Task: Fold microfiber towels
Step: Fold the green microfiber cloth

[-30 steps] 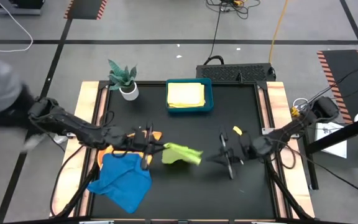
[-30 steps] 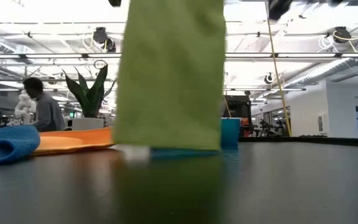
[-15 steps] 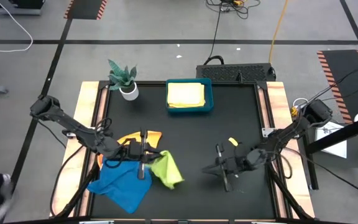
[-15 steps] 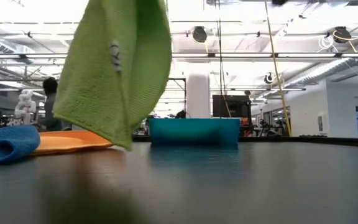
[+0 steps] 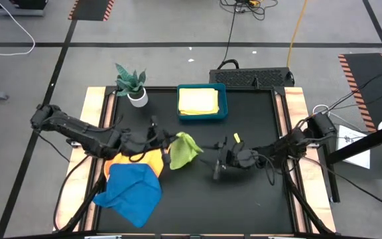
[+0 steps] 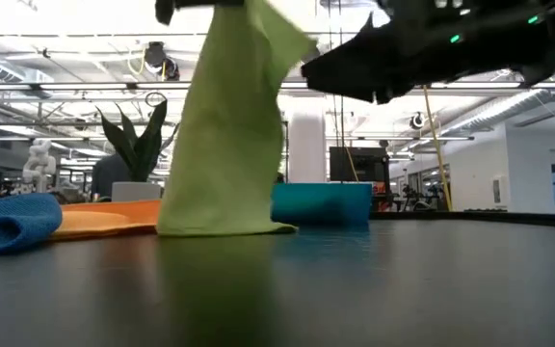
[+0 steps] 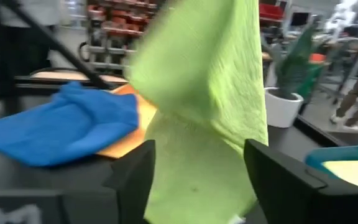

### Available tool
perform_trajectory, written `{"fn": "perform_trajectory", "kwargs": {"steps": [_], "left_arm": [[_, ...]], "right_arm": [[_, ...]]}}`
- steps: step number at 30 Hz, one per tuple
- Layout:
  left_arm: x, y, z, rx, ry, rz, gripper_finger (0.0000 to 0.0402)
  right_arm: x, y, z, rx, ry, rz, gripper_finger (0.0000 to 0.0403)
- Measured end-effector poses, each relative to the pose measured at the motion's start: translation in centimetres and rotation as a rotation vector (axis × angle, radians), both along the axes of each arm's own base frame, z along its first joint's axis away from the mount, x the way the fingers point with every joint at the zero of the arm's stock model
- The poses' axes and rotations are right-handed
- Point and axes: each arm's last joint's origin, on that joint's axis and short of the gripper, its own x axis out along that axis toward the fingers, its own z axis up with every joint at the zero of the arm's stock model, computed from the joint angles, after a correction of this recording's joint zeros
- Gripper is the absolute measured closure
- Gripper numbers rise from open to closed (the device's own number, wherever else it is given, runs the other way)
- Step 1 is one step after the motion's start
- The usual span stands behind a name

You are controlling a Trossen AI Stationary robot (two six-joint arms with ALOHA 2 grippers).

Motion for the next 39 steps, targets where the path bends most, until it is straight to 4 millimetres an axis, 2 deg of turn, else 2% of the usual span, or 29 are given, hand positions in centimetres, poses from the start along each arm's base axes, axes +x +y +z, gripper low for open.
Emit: {"fn": "perform_trajectory", "kwargs": {"steps": [3,7,17,22,29,39], "left_arm": [[0.1,1.3,-0.6,-0.029,0.052,0.053,0.0400],[0.1,2.1,-0.8,-0.035,0.068,0.076,0.0400],[0.2,3.3,-0.9,-0.013,0.088,0.117,0.0399],[0.3,3.3,-0.9,0.006,0.095,0.115,0.0399],[0.3,3.4,-0.9,0.007,0.095,0.121,0.0399],[0.3,3.4,-0.9,0.006,0.095,0.121,0.0399]], "right_arm": [[0.6,-1.4,-0.6,0.004,-0.001,-0.051,0.0140],[1.1,-2.9,-1.3,0.090,-0.011,-0.112,0.0116],[1.8,-4.2,-1.6,0.167,-0.155,-0.153,0.0100],[3.1,-4.0,-1.2,0.163,-0.146,-0.081,0.0100],[5.1,-3.5,-1.8,0.104,-0.074,-0.079,0.0100],[6.2,-3.4,-1.8,0.071,-0.078,-0.084,0.0102]]}}
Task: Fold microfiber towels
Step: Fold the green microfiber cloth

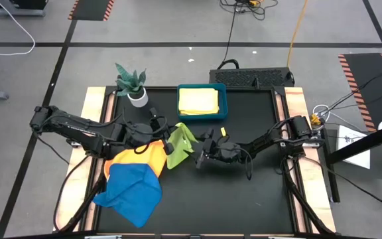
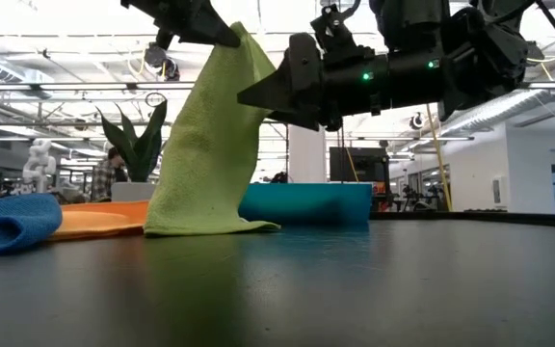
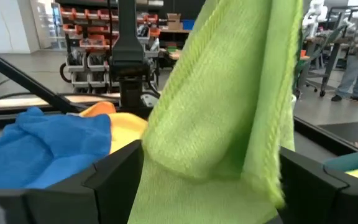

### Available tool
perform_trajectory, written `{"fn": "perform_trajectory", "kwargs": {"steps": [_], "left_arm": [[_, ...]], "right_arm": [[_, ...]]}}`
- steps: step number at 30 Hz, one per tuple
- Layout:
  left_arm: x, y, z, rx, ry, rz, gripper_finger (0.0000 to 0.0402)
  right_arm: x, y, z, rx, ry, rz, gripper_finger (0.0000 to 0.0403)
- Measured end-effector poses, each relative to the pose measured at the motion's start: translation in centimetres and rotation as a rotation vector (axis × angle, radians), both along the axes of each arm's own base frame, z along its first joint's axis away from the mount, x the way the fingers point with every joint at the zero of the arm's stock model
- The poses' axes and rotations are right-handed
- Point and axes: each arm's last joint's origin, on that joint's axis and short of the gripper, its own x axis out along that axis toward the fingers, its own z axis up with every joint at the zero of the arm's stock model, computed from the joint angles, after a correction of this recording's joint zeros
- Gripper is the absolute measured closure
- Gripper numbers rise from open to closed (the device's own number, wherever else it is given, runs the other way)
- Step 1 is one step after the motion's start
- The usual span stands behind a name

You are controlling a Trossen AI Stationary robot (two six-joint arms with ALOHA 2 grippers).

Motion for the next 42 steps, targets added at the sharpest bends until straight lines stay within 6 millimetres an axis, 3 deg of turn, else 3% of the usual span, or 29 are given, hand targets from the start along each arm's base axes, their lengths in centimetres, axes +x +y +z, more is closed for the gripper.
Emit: {"fn": "perform_trajectory", "kwargs": {"steps": [7,23,28,34,38,42], "left_arm": [[0.0,0.0,0.0,0.000,0.005,0.000,0.0399],[-0.1,-0.5,-0.2,-0.008,0.015,-0.015,0.0399],[-0.3,-1.9,-0.2,0.026,0.031,-0.085,0.0399],[-0.5,-4.7,0.6,0.006,-0.050,-0.240,0.0399],[-1.0,-7.1,1.5,-0.011,-0.143,-0.377,0.0399],[-1.7,-9.4,2.0,-0.091,-0.206,-0.502,0.0399]], "right_arm": [[-0.1,0.3,0.3,-0.038,-0.012,-0.060,0.0157],[-0.7,2.4,0.7,-0.118,-0.014,-0.083,0.0389],[-1.8,4.9,2.7,-0.196,-0.039,-0.080,0.0399],[-4.8,8.9,7.0,-0.242,-0.101,0.028,0.0401],[-7.5,11.1,9.5,-0.113,-0.122,0.165,0.0402],[-9.5,13.1,10.7,0.013,-0.148,0.315,0.0402]]}}
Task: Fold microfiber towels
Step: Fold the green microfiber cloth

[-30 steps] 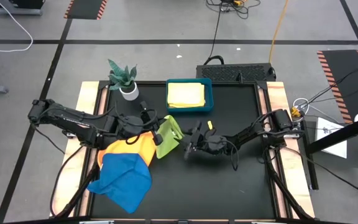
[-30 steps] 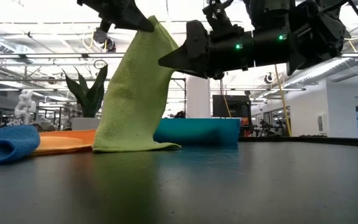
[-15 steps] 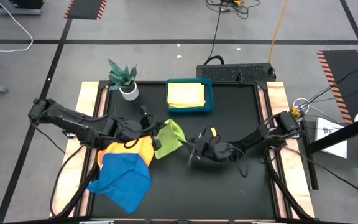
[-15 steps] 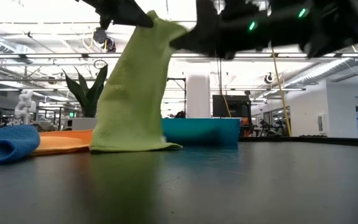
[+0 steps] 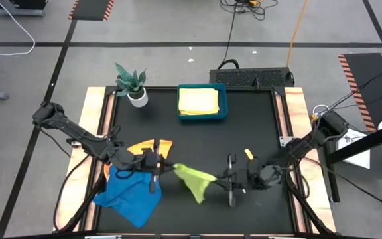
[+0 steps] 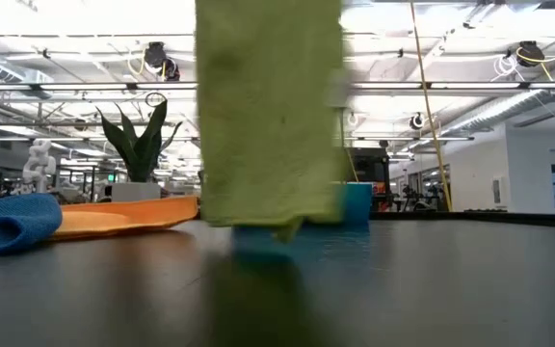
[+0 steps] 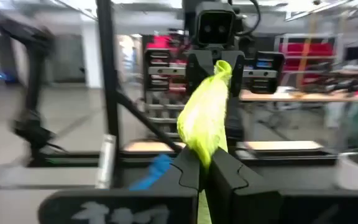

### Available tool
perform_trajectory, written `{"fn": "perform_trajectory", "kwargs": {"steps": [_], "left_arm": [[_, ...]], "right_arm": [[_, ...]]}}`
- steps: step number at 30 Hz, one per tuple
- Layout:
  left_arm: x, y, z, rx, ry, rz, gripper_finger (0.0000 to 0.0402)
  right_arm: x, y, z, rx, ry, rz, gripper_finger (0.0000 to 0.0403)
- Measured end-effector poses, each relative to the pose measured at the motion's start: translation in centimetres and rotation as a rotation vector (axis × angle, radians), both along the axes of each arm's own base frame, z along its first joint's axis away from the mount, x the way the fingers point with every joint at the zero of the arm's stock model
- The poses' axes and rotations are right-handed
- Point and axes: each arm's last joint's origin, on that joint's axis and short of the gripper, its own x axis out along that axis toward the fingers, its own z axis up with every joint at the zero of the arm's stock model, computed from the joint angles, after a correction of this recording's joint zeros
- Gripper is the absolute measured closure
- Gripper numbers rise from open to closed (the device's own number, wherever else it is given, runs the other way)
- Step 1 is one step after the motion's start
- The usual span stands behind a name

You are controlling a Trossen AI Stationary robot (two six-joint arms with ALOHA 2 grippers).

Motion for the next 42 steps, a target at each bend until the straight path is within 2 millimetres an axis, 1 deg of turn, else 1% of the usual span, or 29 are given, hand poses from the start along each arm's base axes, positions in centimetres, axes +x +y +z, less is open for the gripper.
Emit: {"fn": "perform_trajectory", "kwargs": {"steps": [5,8,11,13,16,19,22,24,27,30,33,35,37,39,42], "left_arm": [[-0.9,-2.3,0.7,-0.108,-0.061,-0.156,0.0399],[-0.8,-3.2,0.6,-0.120,-0.089,-0.184,0.0399],[-0.6,-3.5,0.3,-0.128,-0.088,-0.190,0.0399],[0.2,-3.2,-0.6,-0.127,-0.046,-0.169,0.0399],[1.4,-1.7,-2.1,-0.120,0.058,-0.106,0.0399],[2.5,0.6,-3.5,-0.127,0.142,-0.056,0.0399],[3.1,3.3,-5.0,-0.128,0.196,0.004,0.0399],[3.2,5.3,-6.2,-0.117,0.214,0.064,0.0399],[3.3,8.4,-7.7,-0.097,0.244,0.156,0.0399],[3.5,11.1,-9.1,-0.065,0.281,0.219,0.0399],[3.5,13.1,-10.7,-0.056,0.339,0.243,0.0399],[3.9,13.8,-11.4,-0.041,0.333,0.228,0.0399],[4.0,14.1,-12.4,-0.009,0.368,0.198,0.0399],[4.5,14.1,-12.9,0.022,0.365,0.164,0.0399],[4.4,14.0,-13.2,0.029,0.384,0.153,0.0399]], "right_arm": [[-1.2,1.5,0.7,0.130,-0.044,0.166,0.0402],[-1.3,1.8,0.9,0.193,-0.047,0.240,0.0402],[-1.3,1.9,0.8,0.225,-0.032,0.256,0.0402],[-1.2,1.8,0.5,0.237,-0.006,0.264,0.0402],[-0.7,1.3,-0.4,0.256,0.078,0.213,0.0402],[-0.2,-0.1,-1.6,0.277,0.208,0.079,0.0402],[0.2,-2.0,-3.0,0.275,0.327,-0.106,0.0402],[0.4,-3.4,-3.6,0.262,0.375,-0.224,0.0403],[0.6,-5.5,-4.2,0.219,0.436,-0.360,0.0403],[1.3,-7.9,-4.8,0.196,0.482,-0.456,0.0403],[1.9,-10.0,-5.6,0.202,0.508,-0.482,0.0403],[1.7,-11.3,-6.7,0.203,0.542,-0.483,0.0403],[1.8,-12.3,-7.5,0.239,0.528,-0.455,0.0403],[1.4,-12.9,-8.4,0.257,0.511,-0.414,0.0403],[1.0,-12.8,-9.0,0.302,0.446,-0.299,0.0403]]}}
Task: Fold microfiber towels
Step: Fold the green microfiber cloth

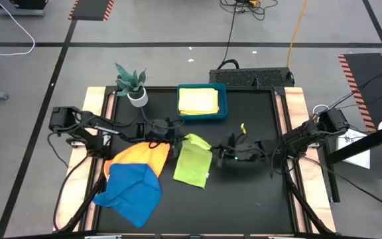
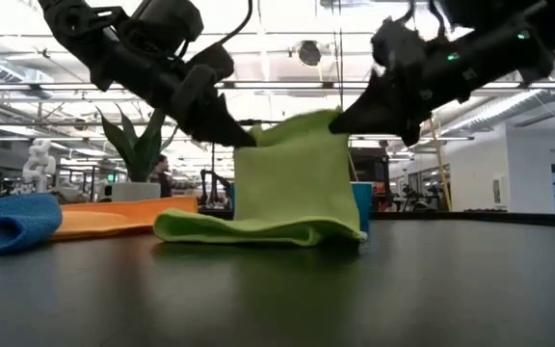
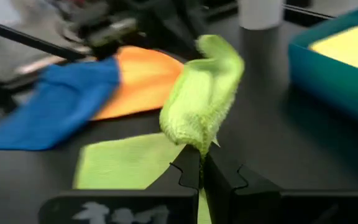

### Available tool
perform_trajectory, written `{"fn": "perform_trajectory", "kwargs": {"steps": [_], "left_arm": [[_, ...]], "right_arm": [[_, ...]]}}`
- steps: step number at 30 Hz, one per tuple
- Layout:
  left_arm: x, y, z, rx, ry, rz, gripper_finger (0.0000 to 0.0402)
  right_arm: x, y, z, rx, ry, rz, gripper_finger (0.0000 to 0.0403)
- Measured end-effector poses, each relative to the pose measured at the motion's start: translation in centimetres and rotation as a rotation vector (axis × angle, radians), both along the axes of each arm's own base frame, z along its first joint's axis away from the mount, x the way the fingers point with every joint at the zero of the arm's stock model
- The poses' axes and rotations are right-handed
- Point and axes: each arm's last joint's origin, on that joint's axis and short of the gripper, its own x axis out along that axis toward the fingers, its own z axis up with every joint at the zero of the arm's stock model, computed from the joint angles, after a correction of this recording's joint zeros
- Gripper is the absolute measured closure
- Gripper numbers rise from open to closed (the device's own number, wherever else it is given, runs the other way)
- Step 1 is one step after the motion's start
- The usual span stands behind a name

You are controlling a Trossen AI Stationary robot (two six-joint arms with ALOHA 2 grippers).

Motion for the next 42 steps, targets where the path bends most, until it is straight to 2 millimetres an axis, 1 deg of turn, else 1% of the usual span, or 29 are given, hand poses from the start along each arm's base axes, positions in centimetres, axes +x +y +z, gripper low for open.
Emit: {"fn": "perform_trajectory", "kwargs": {"steps": [2,4,9,12,15,17,22,26,27,31,36,39,42], "left_arm": [[0.1,-0.3,-0.1,-0.002,0.010,-0.016,0.0399],[-0.1,-1.1,-0.1,-0.007,0.029,-0.071,0.0399],[-0.1,-3.6,-0.1,0.035,0.038,-0.214,0.0399],[-0.3,-5.3,-0.3,0.065,0.049,-0.288,0.0399],[-0.6,-6.6,-0.6,0.107,0.082,-0.310,0.0399],[-0.8,-7.2,-0.8,0.117,0.100,-0.315,0.0399],[-1.2,-8.3,-1.6,0.082,0.160,-0.329,0.0399],[-1.1,-9.3,-1.9,0.029,0.152,-0.342,0.0393],[-1.3,-9.5,-2.1,0.029,0.166,-0.354,0.0390],[-1.5,-10.6,-1.8,0.030,0.146,-0.397,0.0370],[-1.6,-11.4,-1.8,0.042,0.132,-0.431,0.0337],[-1.7,-11.7,-1.8,0.042,0.133,-0.448,0.0311],[-1.7,-12.0,-1.6,0.024,0.113,-0.477,0.0281]], "right_arm": [[-0.6,0.4,-0.2,0.020,-0.056,0.053,0.0403],[-1.0,0.9,-0.5,0.033,-0.090,0.108,0.0403],[-1.4,2.6,-1.0,0.060,-0.095,0.194,0.0403],[-1.0,3.9,-1.8,0.078,-0.100,0.234,0.0403],[-0.1,5.0,-3.1,0.088,-0.088,0.258,0.0403],[0.6,5.6,-3.9,0.092,-0.073,0.276,0.0403],[2.5,7.1,-5.0,0.111,-0.051,0.346,0.0403],[3.1,7.6,-5.7,0.128,-0.027,0.376,0.0401],[3.0,7.6,-5.8,0.131,-0.021,0.375,0.0399],[3.0,7.7,-5.8,0.151,-0.012,0.392,0.0396],[2.8,8.1,-5.8,0.154,-0.002,0.478,0.0389],[2.8,8.2,-5.9,0.162,0.010,0.493,0.0362],[2.8,8.2,-5.9,0.163,0.013,0.497,0.0319]]}}
